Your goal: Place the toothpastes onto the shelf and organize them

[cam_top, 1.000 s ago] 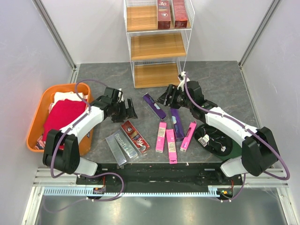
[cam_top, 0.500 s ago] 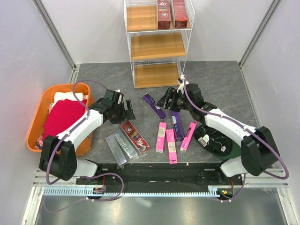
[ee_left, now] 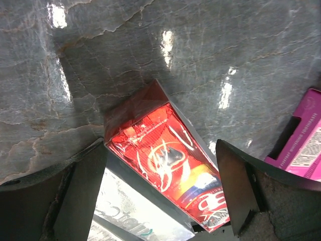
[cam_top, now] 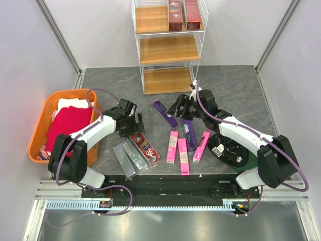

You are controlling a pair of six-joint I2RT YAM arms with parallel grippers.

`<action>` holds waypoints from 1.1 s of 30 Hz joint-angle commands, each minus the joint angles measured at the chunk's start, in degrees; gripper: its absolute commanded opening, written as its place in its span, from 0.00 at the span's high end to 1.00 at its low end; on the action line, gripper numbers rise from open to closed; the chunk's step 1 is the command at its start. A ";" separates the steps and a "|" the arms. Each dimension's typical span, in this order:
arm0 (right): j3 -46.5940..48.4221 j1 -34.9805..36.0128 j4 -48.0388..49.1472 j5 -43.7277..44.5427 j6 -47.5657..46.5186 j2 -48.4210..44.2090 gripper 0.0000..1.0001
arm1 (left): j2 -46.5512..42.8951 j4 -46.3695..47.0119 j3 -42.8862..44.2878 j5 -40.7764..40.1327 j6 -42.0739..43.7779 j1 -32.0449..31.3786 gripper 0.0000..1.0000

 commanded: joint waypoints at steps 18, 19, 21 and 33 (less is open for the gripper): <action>-0.54 0.04 0.86 -0.30 -1.01 0.23 0.16 | 14.37 7.55 5.86 3.12 -2.59 -5.42 0.33; -0.54 0.04 0.86 -0.22 -1.19 0.14 0.16 | 14.01 7.90 5.86 3.56 -2.76 -5.42 0.35; -0.63 0.04 0.68 -0.22 -1.19 0.05 0.16 | 12.88 8.78 6.04 4.53 -3.03 -5.42 0.40; 0.16 0.22 -0.72 0.75 -2.86 -1.35 0.15 | 3.47 13.78 5.60 7.16 -4.08 -1.83 0.54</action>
